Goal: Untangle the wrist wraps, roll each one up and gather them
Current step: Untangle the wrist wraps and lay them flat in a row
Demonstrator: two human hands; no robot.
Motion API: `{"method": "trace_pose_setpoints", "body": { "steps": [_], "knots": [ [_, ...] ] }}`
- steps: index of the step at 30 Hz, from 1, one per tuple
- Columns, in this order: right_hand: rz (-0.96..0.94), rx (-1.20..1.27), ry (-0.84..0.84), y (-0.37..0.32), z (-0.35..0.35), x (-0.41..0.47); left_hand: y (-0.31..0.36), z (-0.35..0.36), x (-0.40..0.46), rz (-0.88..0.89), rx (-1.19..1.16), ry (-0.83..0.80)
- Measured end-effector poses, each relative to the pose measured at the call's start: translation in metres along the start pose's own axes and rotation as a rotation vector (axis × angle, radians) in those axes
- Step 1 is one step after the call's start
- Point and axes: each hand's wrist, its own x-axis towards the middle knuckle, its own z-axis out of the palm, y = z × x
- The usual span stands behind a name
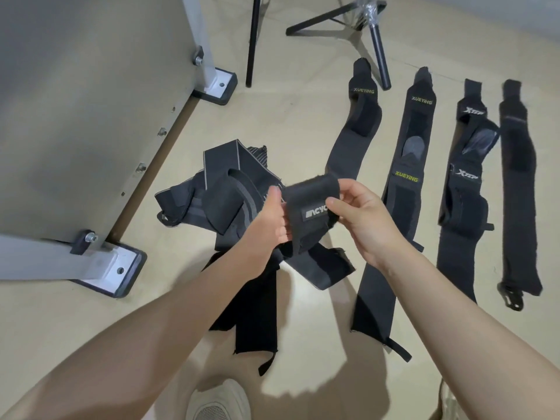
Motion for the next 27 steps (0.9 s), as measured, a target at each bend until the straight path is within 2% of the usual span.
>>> {"method": "trace_pose_setpoints", "body": {
  "steps": [3,7,10,15,18,21,24,27],
  "knots": [
    [0.055,0.031,-0.002,-0.015,-0.003,-0.003,0.017,0.008,-0.014,0.083,-0.034,-0.028],
    [0.111,0.09,-0.105,-0.036,-0.012,-0.007,0.033,0.015,-0.015,0.216,0.289,-0.052],
    [0.178,0.133,-0.192,-0.046,-0.019,-0.009,0.04,0.016,-0.019,0.27,0.329,-0.078],
    [0.619,0.256,-0.134,-0.033,-0.025,-0.004,0.036,0.009,-0.026,0.372,0.496,-0.096],
    [0.769,0.114,-0.156,-0.014,-0.02,-0.005,0.028,0.004,-0.026,0.393,0.701,-0.096],
    [0.902,0.125,-0.228,-0.008,-0.012,-0.012,0.024,0.001,-0.029,0.332,0.665,-0.149],
    [0.856,0.24,-0.244,-0.003,-0.008,-0.013,0.02,-0.005,-0.029,0.329,0.758,-0.181],
    [0.723,0.414,-0.201,0.004,-0.005,-0.009,0.013,-0.011,-0.03,0.39,0.921,-0.104]
  ]
}}
